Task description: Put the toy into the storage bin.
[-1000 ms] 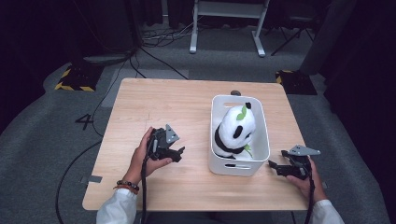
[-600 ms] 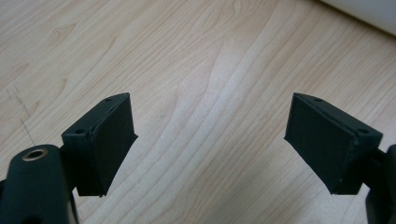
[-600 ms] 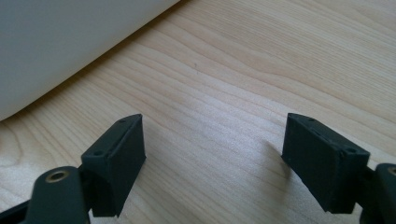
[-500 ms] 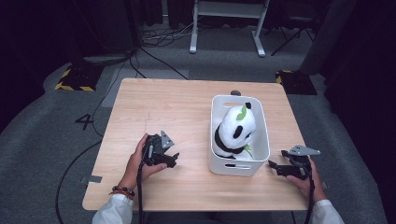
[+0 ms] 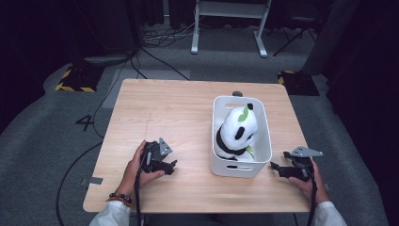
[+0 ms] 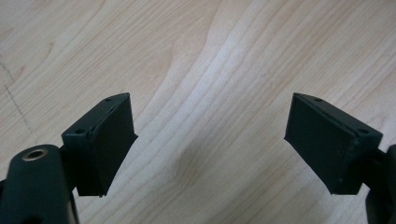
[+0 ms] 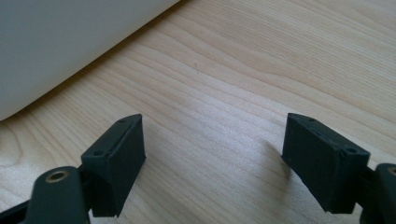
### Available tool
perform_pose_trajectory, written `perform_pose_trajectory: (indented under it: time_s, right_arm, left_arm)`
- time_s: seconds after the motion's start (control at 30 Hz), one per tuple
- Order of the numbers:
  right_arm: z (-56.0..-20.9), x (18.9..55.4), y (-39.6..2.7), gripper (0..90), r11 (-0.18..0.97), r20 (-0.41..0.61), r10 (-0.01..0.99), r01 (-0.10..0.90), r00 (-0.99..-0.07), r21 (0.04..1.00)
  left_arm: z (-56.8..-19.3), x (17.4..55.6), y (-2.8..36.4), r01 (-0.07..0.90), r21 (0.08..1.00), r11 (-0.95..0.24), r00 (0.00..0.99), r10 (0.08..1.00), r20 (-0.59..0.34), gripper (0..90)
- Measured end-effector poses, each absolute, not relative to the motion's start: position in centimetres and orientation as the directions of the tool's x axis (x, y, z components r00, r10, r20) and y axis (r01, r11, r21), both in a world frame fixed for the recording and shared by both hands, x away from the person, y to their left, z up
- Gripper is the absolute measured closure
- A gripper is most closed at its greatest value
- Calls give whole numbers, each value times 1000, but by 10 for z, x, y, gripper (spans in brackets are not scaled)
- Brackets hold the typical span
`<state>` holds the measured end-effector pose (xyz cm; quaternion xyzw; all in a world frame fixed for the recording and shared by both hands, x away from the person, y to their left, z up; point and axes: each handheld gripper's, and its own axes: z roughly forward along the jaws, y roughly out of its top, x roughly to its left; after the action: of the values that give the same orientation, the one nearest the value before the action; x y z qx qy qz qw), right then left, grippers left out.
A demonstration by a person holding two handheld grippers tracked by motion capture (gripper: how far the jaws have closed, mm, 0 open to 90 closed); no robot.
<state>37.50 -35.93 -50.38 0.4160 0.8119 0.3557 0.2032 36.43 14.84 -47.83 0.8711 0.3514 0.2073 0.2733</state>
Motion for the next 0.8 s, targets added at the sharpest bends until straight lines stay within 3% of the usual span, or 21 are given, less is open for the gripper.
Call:
perform_pose_trajectory:
  time_s: [0.57, 0.8]
  right_arm:
    - [-504, 375, -359, 209, 400, -34, 820, 532, -571, 746]
    - [-504, 375, -359, 209, 400, -33, 821, 532, -570, 746]
  left_arm:
    - [-492, 353, 163, 533, 615, -581, 651, 746, 141, 160]
    - [-499, 346, 177, 571, 654, -496, 635, 772, 31, 158]
